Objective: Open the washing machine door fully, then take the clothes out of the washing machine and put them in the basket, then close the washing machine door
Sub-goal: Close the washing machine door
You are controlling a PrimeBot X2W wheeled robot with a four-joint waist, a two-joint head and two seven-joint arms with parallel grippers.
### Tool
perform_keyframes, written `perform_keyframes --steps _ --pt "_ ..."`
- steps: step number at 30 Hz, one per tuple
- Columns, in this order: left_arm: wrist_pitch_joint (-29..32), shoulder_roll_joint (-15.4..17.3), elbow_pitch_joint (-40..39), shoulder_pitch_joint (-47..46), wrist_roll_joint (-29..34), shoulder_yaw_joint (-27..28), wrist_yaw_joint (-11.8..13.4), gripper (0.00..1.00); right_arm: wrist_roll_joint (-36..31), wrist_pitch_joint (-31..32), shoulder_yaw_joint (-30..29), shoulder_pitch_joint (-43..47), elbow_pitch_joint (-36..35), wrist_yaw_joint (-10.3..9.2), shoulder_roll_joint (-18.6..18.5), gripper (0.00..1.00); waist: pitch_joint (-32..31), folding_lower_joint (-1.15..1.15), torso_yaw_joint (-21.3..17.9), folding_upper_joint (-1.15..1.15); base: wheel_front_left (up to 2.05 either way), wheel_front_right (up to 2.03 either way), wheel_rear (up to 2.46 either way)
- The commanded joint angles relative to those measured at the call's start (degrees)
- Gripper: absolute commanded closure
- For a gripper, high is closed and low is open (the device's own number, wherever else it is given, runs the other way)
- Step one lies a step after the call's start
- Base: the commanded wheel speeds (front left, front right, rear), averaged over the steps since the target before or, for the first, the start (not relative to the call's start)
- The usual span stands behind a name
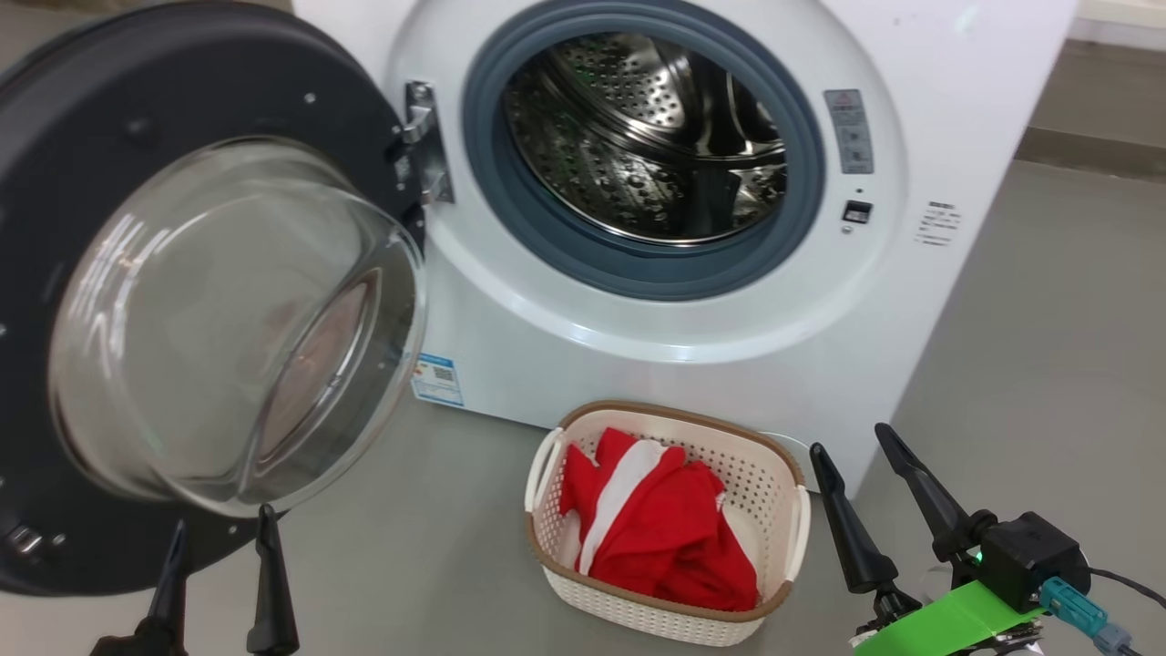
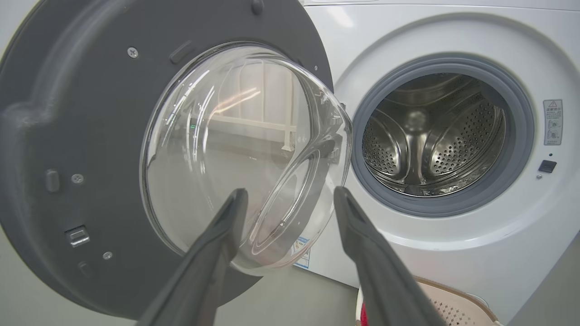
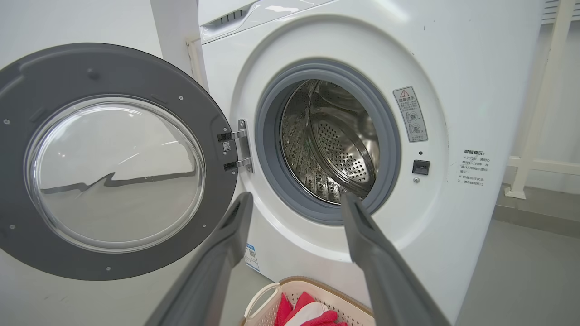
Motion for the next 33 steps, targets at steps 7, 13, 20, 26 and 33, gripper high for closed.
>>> perform_keyframes --steps 7,13,20,26,33 --pt "-0.7 0.7 -1.6 -0.7 0.6 1.9 1.0 0.0 0.3 -0.4 1.0 -0.9 -1.2 0.26 0.0 0.0 -0.1 0.0 2.6 0.0 0.0 0.0 0.0" --pt "-0.7 0.8 -1.6 -0.7 0.4 2.0 1.4 0.0 0.4 -0.4 1.1 -1.1 -1.0 0.26 0.0 0.0 0.2 0.0 2.8 0.0 0.0 0.0 0.0" --pt "-0.7 1.4 -1.9 -1.2 1.2 2.1 2.5 1.0 0.4 -0.4 1.1 -1.1 -0.6 0.26 -0.1 0.0 0.2 0.0 2.3 0.0 0.0 0.0 0.0" --pt "-0.7 3.4 -6.2 -7.0 2.2 4.7 5.5 1.0 -0.1 -0.4 0.7 -0.8 -0.3 0.26 -0.3 0.0 -0.1 0.0 2.1 0.0 0.0 0.0 0.0" --pt "-0.4 10.1 -9.3 -18.2 3.6 10.2 9.0 1.0 -0.2 -0.4 1.0 -1.2 0.1 0.26 -0.2 0.0 -0.2 0.0 1.1 0.0 0.0 0.0 0.0"
